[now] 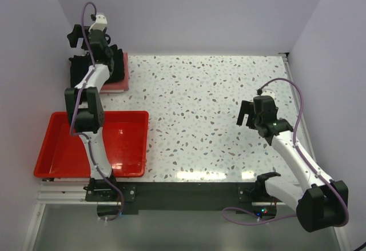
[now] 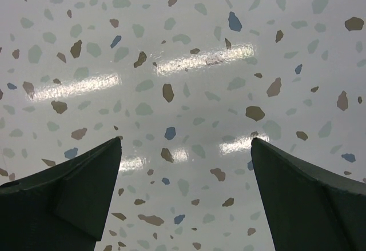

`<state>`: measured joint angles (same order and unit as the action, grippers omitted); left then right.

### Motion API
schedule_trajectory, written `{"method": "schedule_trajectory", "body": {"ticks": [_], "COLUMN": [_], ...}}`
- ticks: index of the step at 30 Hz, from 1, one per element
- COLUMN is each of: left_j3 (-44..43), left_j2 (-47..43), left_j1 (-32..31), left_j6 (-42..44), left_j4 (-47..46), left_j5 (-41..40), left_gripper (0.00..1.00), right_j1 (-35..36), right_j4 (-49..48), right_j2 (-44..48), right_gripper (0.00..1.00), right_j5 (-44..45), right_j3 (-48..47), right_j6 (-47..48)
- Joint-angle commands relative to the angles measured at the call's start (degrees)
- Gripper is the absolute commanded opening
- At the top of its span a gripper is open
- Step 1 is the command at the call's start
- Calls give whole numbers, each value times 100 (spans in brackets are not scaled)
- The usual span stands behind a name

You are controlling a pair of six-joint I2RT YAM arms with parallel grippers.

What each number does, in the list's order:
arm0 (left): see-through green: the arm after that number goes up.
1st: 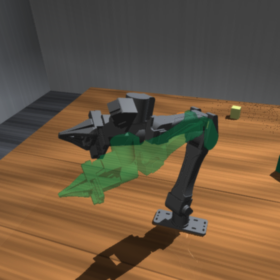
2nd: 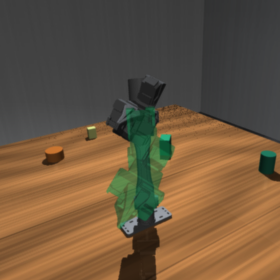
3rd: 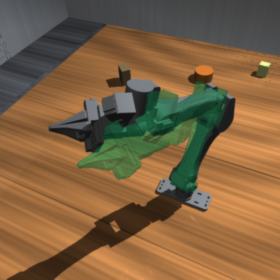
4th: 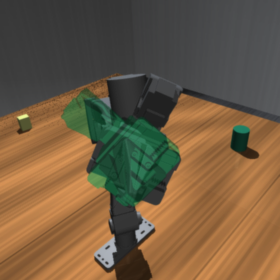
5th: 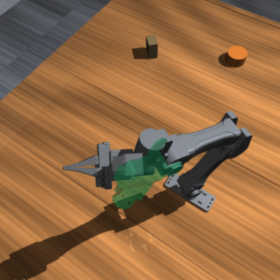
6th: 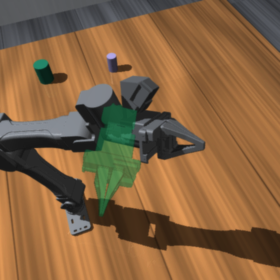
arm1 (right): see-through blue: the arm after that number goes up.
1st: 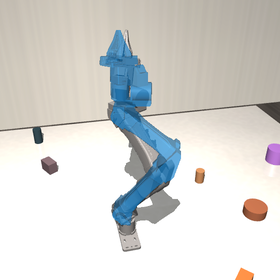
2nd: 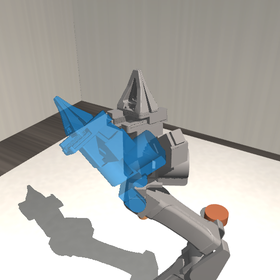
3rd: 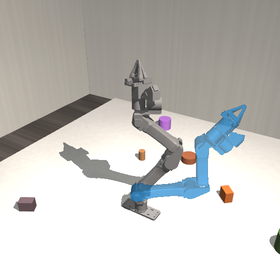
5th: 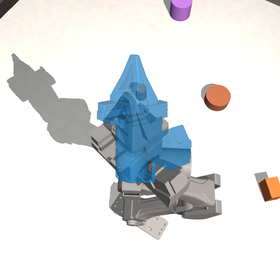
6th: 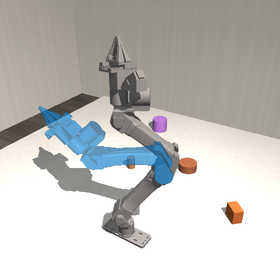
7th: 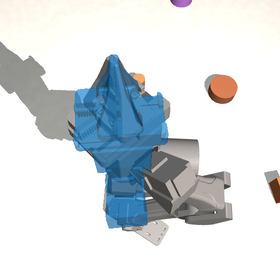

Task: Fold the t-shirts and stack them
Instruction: Neatly place the folded tshirt to the corner, then reset both grippers

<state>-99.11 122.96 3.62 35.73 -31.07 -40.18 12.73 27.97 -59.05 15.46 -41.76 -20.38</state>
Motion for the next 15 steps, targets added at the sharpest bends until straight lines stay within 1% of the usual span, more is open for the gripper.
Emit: {"method": "schedule_trajectory", "body": {"ticks": [1, 4, 7, 8, 10, 11, 12, 13, 14, 15], "left_j3": [-223, -109, 14, 6, 41, 76, 102, 111, 129, 164], "left_j2": [-386, -728, -1115, -1281, -1440, -1589, -1660, -1748, -1923, -2038], "left_j1": [-19, -98, -317, -561, -817, -1141, -1301, -1450, -1704, -1802], "left_j6": [-794, -1128, -1436, -1602, -1665, -1700, -1761, -1892, -2242, -2515], "left_j4": [329, 689, 1075, 1381, 1647, 1805, 1867, 2007, 2426, 2648], "left_j5": [169, 292, 248, 213, 55, -59, -356, -411, -385, -281], "left_gripper": [100, 100, 100, 100, 100, 100, 100, 100, 100, 100], "right_j1": [-8, 1, -7, 1, 1, 1, 1, 1, -7, 1], "right_j4": [-142, -212, -274, -309, -318, -335, -336, -344, -336, -344], "right_j2": [200, 358, 507, 543, 622, 657, 684, 701, 736, 754], "right_gripper": [99, 99, 99, 99, 99, 99, 99, 99, 99, 99], "right_j5": [-8, -131, -297, -333, -499, -561, -640, -711, -851, -922], "right_j3": [-69, -8, 36, 54, 45, 45, 54, 62, 71, 89], "right_j6": [-27, -27, -27, -27, -36, -36, -36, -45, -36, -71]}}
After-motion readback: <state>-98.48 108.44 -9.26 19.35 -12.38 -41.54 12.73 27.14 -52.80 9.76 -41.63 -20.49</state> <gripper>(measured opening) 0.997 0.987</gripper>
